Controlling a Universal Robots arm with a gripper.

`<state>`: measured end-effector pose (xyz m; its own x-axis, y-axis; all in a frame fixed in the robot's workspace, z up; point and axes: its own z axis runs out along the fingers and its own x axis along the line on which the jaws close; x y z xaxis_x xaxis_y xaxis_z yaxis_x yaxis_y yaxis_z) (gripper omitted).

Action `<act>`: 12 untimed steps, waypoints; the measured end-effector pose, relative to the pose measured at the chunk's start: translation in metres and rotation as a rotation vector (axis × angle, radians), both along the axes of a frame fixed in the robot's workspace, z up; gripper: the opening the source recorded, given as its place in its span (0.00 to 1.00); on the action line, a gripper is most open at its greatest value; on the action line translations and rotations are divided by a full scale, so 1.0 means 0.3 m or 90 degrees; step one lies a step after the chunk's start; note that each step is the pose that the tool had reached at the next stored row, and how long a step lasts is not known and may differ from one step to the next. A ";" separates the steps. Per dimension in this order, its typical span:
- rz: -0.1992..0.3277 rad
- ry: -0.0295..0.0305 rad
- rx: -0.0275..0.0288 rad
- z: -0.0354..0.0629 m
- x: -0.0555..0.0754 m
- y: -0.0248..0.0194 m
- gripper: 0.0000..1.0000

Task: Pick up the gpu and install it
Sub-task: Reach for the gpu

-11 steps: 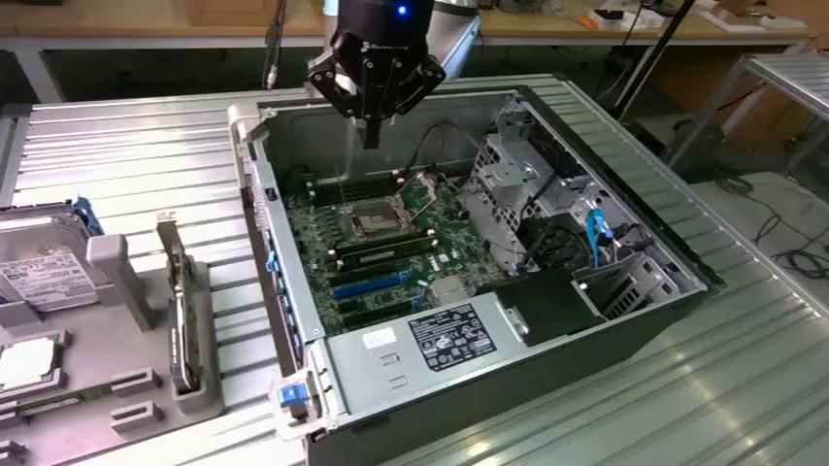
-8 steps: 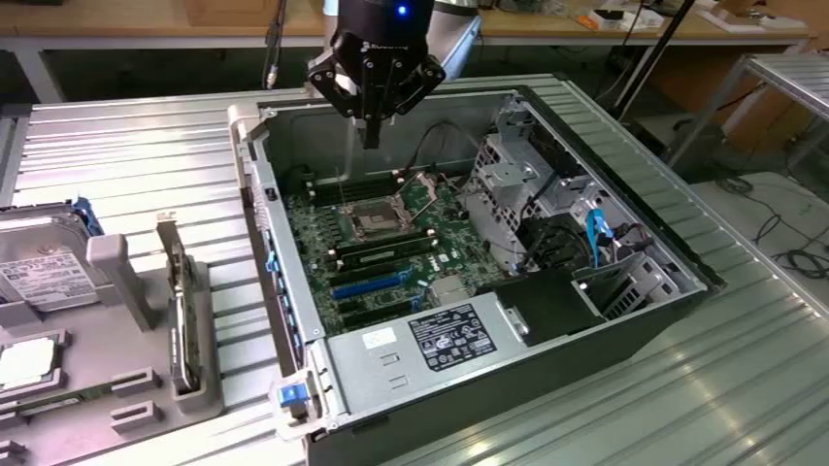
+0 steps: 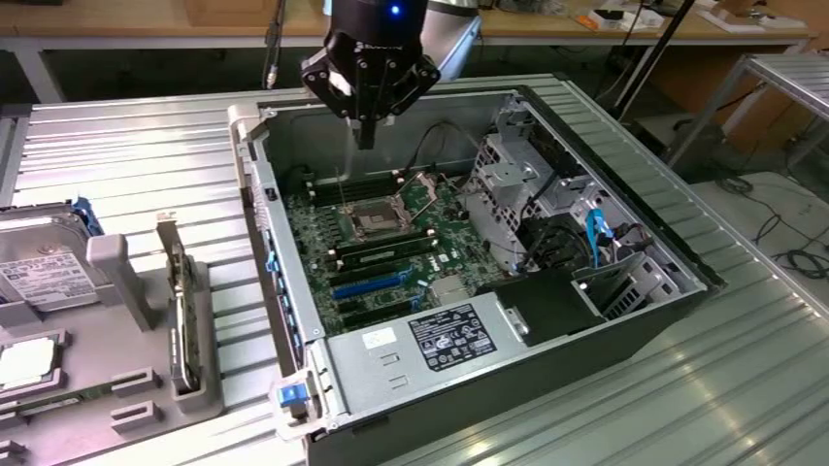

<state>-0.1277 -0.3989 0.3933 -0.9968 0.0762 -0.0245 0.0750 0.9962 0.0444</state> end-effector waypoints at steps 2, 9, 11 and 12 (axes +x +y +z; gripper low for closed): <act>0.000 0.0000 0.0000 0.000 -0.013 0.000 0.11; 0.000 0.0000 0.0000 0.000 -0.071 0.000 0.11; 0.000 0.0000 0.0000 0.000 -0.097 0.000 0.11; 0.000 0.0000 0.0000 0.000 -0.111 0.000 0.11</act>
<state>-0.1611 -0.3990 0.3933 -0.9968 0.0762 -0.0245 0.0750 0.9962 0.0444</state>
